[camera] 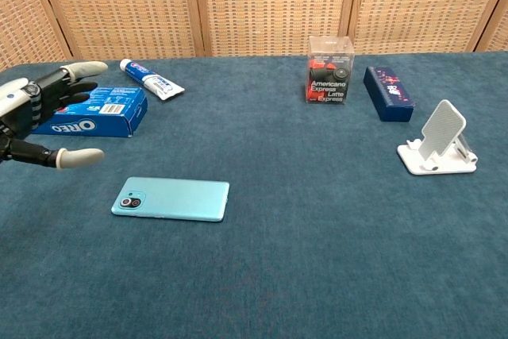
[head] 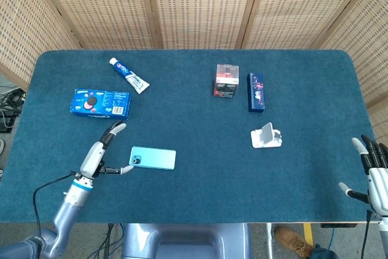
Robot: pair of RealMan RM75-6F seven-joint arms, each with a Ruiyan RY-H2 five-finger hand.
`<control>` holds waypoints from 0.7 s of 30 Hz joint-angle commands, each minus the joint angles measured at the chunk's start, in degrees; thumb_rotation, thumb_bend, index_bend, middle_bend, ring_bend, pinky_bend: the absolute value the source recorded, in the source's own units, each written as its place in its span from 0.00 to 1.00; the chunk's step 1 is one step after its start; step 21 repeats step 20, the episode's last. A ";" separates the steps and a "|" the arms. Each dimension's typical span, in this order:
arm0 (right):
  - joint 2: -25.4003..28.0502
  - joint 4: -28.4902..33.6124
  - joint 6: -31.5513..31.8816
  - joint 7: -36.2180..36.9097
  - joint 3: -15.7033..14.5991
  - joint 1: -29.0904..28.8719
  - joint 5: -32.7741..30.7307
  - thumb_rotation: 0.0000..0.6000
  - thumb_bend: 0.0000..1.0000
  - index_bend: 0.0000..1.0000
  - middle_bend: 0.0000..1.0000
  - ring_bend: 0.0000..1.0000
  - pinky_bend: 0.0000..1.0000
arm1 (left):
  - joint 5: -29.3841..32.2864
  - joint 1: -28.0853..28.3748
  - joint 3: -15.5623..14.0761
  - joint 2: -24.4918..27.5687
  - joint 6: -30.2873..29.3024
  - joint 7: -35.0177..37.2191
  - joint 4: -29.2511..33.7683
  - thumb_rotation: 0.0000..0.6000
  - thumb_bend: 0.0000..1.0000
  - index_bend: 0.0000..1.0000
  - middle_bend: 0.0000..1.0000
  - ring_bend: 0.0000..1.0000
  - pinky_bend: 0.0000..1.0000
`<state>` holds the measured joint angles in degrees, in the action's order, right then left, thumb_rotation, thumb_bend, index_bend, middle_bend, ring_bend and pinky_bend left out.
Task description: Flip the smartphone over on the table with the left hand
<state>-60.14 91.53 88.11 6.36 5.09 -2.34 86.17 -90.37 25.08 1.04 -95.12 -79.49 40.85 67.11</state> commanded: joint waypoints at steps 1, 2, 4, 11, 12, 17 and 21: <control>0.12 0.06 0.23 0.23 -0.01 0.09 0.16 1.00 0.00 0.01 0.00 0.00 0.00 | -2.56 -1.09 -1.36 8.54 -1.76 -14.18 6.96 1.00 0.01 0.00 0.00 0.00 0.00; 0.16 0.08 0.30 0.32 -0.02 0.13 0.21 1.00 0.00 0.01 0.00 0.00 0.00 | -2.14 -1.49 -1.52 11.02 -1.43 -19.23 9.85 1.00 0.01 0.00 0.00 0.00 0.00; 0.22 0.14 0.43 0.43 -0.05 0.17 0.36 1.00 0.00 0.01 0.00 0.00 0.00 | 0.72 -2.80 -1.74 17.09 0.07 -33.11 17.61 1.00 0.00 0.00 0.00 0.00 0.00; 0.21 0.52 0.77 0.05 -0.26 0.22 1.05 1.00 0.00 0.01 0.00 0.00 0.00 | 10.23 -10.72 -2.65 29.96 -6.24 -62.20 38.82 1.00 0.00 0.00 0.00 0.00 0.00; 0.23 0.57 0.82 0.00 -0.26 0.24 1.07 1.00 0.00 0.01 0.00 0.00 0.00 | 10.34 -11.88 -3.06 30.88 -7.51 -63.37 40.16 1.00 0.00 0.00 0.00 0.00 0.00; 0.21 0.49 0.92 0.07 -0.26 0.34 0.96 1.00 0.00 0.01 0.00 0.00 0.00 | 8.87 -14.50 -3.59 32.35 -9.92 -60.32 39.57 1.00 0.00 0.00 0.00 0.00 0.00; 0.07 0.38 0.89 -0.25 -0.33 0.34 0.99 1.00 0.00 0.01 0.00 0.00 0.00 | 9.04 -14.98 -3.30 32.83 -9.43 -57.74 38.84 1.00 0.00 0.00 0.00 0.00 0.00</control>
